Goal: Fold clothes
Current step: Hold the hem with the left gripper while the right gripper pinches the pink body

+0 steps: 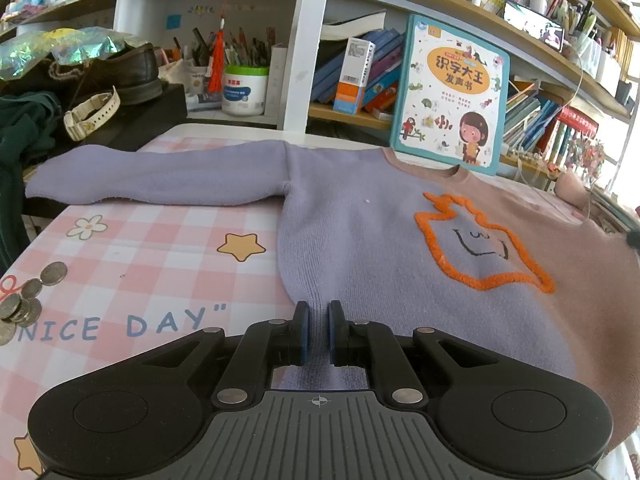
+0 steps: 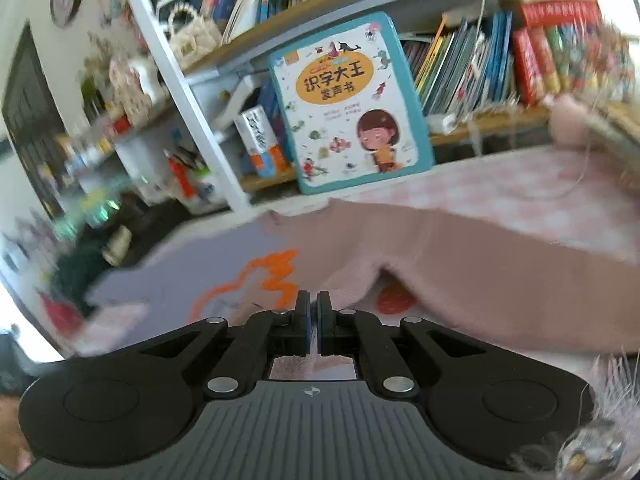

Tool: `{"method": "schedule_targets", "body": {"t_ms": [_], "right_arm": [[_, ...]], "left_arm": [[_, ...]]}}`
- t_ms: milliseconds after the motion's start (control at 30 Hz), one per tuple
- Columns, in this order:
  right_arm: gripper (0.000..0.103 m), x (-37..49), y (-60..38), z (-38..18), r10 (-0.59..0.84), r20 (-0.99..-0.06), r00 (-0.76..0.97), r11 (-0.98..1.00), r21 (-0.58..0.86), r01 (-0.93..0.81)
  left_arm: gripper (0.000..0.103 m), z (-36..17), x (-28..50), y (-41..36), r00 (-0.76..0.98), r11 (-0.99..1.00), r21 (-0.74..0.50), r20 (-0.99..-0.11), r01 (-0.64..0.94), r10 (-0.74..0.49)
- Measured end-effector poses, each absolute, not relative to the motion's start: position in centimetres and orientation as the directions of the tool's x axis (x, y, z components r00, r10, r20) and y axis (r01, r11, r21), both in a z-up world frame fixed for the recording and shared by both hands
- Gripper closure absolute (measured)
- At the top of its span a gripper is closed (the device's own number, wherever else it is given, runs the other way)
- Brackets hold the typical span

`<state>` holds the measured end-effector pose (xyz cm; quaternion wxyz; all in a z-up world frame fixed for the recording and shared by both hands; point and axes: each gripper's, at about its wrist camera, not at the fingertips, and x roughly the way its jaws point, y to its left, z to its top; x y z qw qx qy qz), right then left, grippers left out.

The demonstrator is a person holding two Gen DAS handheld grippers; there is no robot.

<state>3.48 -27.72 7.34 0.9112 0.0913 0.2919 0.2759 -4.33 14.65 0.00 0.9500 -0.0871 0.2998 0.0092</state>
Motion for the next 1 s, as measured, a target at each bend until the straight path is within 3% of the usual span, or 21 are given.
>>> {"method": "schedule_targets", "body": {"t_ms": [167, 200, 267, 300, 433, 500, 533, 567, 800, 867, 1000], "right_arm": [[0.097, 3.3, -28.1, 5.3, 0.490, -0.601, 0.632, 0.869, 0.279, -0.408], [0.093, 3.3, -28.6, 5.1, 0.490, -0.600, 0.633, 0.871, 0.301, -0.389], [0.063, 3.1, -29.6, 4.6, 0.516, -0.592, 0.619, 0.856, 0.371, -0.360], [0.062, 2.9, -29.7, 4.3, 0.530, -0.592, 0.607, 0.847, 0.394, -0.356], [0.064, 2.0, -29.2, 3.3, 0.553, -0.615, 0.562, 0.833, 0.417, -0.363], [0.078, 1.6, -28.5, 2.8, 0.547, -0.634, 0.547, 0.837, 0.395, -0.380], [0.092, 1.5, -28.1, 2.7, 0.542, -0.641, 0.543, 0.839, 0.377, -0.393], [0.096, 1.4, -27.8, 2.6, 0.535, -0.643, 0.549, 0.842, 0.353, -0.408], [0.099, 4.6, -27.4, 2.5, 0.365, -0.617, 0.697, 0.920, 0.126, -0.370], [0.099, 5.1, -27.5, 2.3, 0.367, -0.624, 0.690, 0.918, 0.124, -0.376], [0.096, 3.8, -27.6, 2.4, 0.430, -0.642, 0.635, 0.884, 0.158, -0.439]], "left_arm": [[0.091, 0.1, -4.3, 14.8, 0.817, 0.983, -0.167, -0.575, -0.072, -0.038], [0.090, 0.1, -4.3, 14.9, 0.815, 0.983, -0.169, -0.578, -0.074, -0.038], [0.090, 0.3, -4.4, 15.0, 0.813, 0.982, -0.174, -0.580, -0.071, -0.043], [0.089, 0.3, -4.4, 15.1, 0.813, 0.981, -0.178, -0.581, -0.073, -0.045], [0.089, 0.3, -4.6, 15.4, 0.811, 0.977, -0.196, -0.583, -0.078, -0.052], [0.090, 0.2, -4.5, 15.2, 0.808, 0.979, -0.190, -0.587, -0.075, -0.052], [0.094, 0.3, -4.4, 15.1, 0.808, 0.980, -0.186, -0.587, -0.070, -0.054], [0.095, 0.3, -4.3, 15.0, 0.807, 0.981, -0.182, -0.588, -0.065, -0.056], [0.095, 0.0, -2.7, 13.2, 0.808, 0.972, -0.236, -0.572, 0.004, -0.142], [0.095, 0.2, -2.6, 12.4, 0.815, 0.986, -0.166, -0.572, -0.002, -0.095], [0.095, 0.4, -3.3, 14.3, 0.821, 0.979, -0.196, -0.568, -0.057, -0.066]]}}
